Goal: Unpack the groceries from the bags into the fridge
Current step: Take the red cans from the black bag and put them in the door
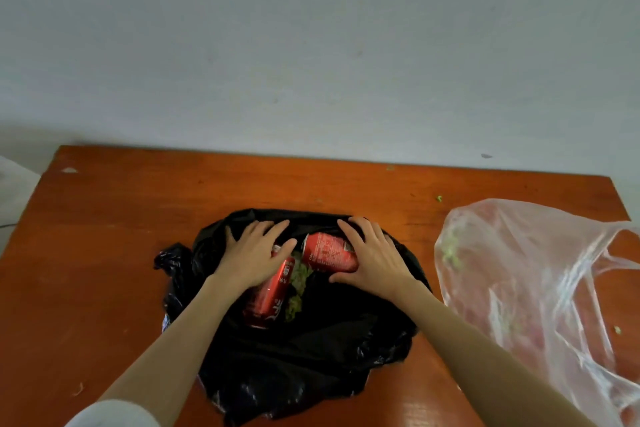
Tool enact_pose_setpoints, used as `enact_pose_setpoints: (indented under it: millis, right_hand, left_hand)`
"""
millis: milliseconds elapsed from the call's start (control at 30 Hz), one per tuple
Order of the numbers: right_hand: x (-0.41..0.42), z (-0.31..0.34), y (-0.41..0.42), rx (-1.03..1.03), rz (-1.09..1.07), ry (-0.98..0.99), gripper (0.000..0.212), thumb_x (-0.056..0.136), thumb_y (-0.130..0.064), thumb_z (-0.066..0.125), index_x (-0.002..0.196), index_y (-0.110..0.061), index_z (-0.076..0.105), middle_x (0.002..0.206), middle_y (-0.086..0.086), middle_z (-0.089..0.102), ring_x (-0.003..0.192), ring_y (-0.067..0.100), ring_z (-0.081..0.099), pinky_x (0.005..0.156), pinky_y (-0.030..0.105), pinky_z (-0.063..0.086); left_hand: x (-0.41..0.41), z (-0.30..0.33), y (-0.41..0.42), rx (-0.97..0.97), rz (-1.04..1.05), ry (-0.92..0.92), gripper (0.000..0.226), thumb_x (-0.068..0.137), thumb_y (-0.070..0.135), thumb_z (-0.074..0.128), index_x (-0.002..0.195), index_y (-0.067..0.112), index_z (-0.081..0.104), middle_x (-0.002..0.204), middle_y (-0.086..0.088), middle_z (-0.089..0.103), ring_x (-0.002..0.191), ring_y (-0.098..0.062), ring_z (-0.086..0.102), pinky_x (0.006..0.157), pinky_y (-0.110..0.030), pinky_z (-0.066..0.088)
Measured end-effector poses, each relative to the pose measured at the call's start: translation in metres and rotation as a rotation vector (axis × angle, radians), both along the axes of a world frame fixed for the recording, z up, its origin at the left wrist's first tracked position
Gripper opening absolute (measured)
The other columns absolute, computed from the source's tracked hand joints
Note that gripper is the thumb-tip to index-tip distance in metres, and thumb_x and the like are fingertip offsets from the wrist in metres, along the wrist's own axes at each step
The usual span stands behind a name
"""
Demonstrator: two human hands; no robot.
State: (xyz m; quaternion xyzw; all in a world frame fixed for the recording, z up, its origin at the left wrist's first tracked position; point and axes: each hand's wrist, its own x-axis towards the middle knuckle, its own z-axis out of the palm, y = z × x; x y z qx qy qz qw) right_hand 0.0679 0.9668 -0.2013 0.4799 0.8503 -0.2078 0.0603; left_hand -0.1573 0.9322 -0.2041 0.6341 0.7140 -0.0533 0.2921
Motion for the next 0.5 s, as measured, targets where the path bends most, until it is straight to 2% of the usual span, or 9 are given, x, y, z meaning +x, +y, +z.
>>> enact_pose_setpoints:
  millis: [67,133,200,267,333,400,500]
  right_hand:
    - [-0.005,0.000,-0.007,0.191,0.064,0.022,0.085,0.062,-0.057,0.076,0.130,-0.014,0.046,0.127,0.011,0.051,0.119,0.031,0.049,0.092,0.048,0.047]
    - [-0.010,-0.002,-0.015,0.271,0.103,0.040,0.075,0.060,-0.054,0.079,0.119,-0.014,0.055,0.114,0.007,0.058,0.106,0.029,0.057,0.086,0.044,0.049]
    - [-0.016,-0.003,-0.019,0.229,0.107,0.015,0.075,0.069,-0.051,0.074,0.128,-0.013,0.049,0.123,0.008,0.053,0.116,0.030,0.052,0.094,0.042,0.043]
    - [-0.019,-0.004,-0.019,0.133,0.059,-0.050,0.080,0.078,-0.051,0.065,0.141,-0.013,0.031,0.140,0.008,0.039,0.131,0.029,0.036,0.106,0.042,0.031]
    - [-0.025,-0.003,-0.016,0.099,0.022,-0.144,0.085,0.080,-0.052,0.063,0.143,-0.011,0.023,0.143,0.008,0.035,0.133,0.028,0.032,0.108,0.043,0.028]
    - [-0.031,-0.001,-0.014,0.079,0.006,-0.205,0.083,0.080,-0.050,0.064,0.140,-0.008,0.025,0.139,0.009,0.041,0.130,0.029,0.037,0.106,0.045,0.029]
    - [-0.035,0.004,-0.014,0.066,0.001,-0.249,0.078,0.079,-0.048,0.065,0.136,-0.007,0.030,0.133,0.010,0.047,0.124,0.030,0.044,0.104,0.045,0.031]
  left_hand:
    - [0.005,0.007,-0.007,0.225,0.020,0.064,0.049,0.093,0.051,0.037,0.130,0.021,0.046,0.131,-0.004,0.046,0.127,-0.024,0.040,0.109,-0.049,0.023]
    - [0.013,0.011,-0.021,0.445,0.011,0.157,0.039,0.086,0.048,0.054,0.104,0.013,0.059,0.101,-0.006,0.057,0.099,-0.027,0.057,0.092,-0.043,0.042]
    - [0.021,0.011,-0.036,0.476,0.032,0.252,0.043,0.076,0.052,0.064,0.093,0.012,0.061,0.088,-0.006,0.058,0.085,-0.028,0.059,0.080,-0.041,0.047]
    - [0.028,0.014,-0.046,0.348,0.072,0.311,0.060,0.073,0.060,0.063,0.105,0.010,0.059,0.095,-0.008,0.059,0.090,-0.028,0.058,0.081,-0.041,0.047]
    - [0.032,0.013,-0.052,0.210,0.103,0.363,0.079,0.076,0.066,0.054,0.129,0.009,0.041,0.116,-0.010,0.054,0.108,-0.027,0.054,0.094,-0.039,0.041]
    - [0.035,0.012,-0.052,0.156,0.092,0.418,0.089,0.079,0.066,0.052,0.139,0.007,0.022,0.129,-0.011,0.048,0.120,-0.027,0.047,0.103,-0.038,0.033]
    - [0.041,0.013,-0.048,0.112,0.068,0.433,0.088,0.081,0.057,0.056,0.139,0.004,0.017,0.129,-0.014,0.049,0.121,-0.028,0.046,0.109,-0.039,0.025]
